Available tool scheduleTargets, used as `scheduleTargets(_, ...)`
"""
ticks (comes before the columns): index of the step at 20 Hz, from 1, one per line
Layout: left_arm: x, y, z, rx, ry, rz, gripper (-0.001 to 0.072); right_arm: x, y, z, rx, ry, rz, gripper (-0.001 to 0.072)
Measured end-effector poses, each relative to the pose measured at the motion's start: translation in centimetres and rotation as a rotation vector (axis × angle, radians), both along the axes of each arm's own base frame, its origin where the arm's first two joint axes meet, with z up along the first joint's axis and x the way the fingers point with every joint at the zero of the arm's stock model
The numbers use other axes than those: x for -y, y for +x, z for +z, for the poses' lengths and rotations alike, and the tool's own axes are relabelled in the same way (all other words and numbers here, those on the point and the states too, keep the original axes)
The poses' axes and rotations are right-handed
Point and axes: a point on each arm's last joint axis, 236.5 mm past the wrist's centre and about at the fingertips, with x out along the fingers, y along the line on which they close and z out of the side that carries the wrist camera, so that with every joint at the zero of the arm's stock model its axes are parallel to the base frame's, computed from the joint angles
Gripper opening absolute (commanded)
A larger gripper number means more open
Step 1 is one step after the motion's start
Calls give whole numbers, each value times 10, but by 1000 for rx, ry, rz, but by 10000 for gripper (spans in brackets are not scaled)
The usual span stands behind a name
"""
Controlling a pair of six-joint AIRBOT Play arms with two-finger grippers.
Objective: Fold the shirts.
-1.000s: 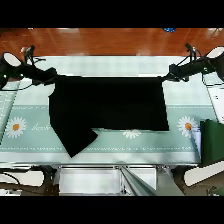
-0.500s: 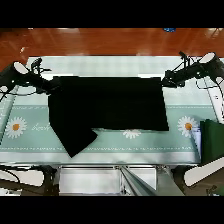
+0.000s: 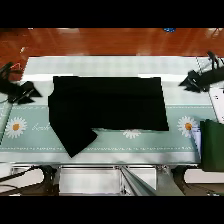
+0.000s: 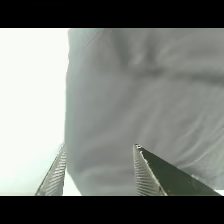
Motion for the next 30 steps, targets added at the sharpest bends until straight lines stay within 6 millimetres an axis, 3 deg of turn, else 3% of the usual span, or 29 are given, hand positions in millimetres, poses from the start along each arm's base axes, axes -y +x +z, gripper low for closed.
scheduleTargets(3, -15, -71, -25, -83, -36, 168, 510, -13, -50, -22, 4, 39, -45, 414)
scheduleTargets(5, -1, -104, -41, -113, -118, 248, 510, -29, -79, -37, 9, 73, -67, 414)
scheduleTargets(9, 36, -139, -67, -155, -255, 301, 510, -53, -112, -53, 26, 126, -88, 414)
scheduleTargets(12, 57, -141, -83, -143, -303, 320, 509, -62, -120, -55, 35, 150, -96, 414)
scheduleTargets(17, 94, -122, -97, -101, -360, 289, 507, -68, -122, -55, 42, 174, -105, 414)
scheduleTargets(18, 101, -117, -100, -94, -364, 281, 393, -68, -122, -54, 44, 177, -106, 413)
scheduleTargets(19, 106, -115, -104, -92, -355, 262, 45, -68, -122, -54, 46, 178, -107, 414)
scheduleTargets(20, 107, -114, -109, -94, -333, 240, 18, -66, -121, -54, 47, 178, -112, 414)
scheduleTargets(23, 113, -105, -110, -82, -319, 195, 18, -46, -126, -58, 28, 150, -167, 414)
scheduleTargets(25, 112, -97, -107, -63, -305, 171, 18, -35, -142, -69, -42, 133, -213, 414)
scheduleTargets(30, 111, -88, -103, -38, -291, 143, 18, -46, -174, -94, -176, 188, -264, 413)
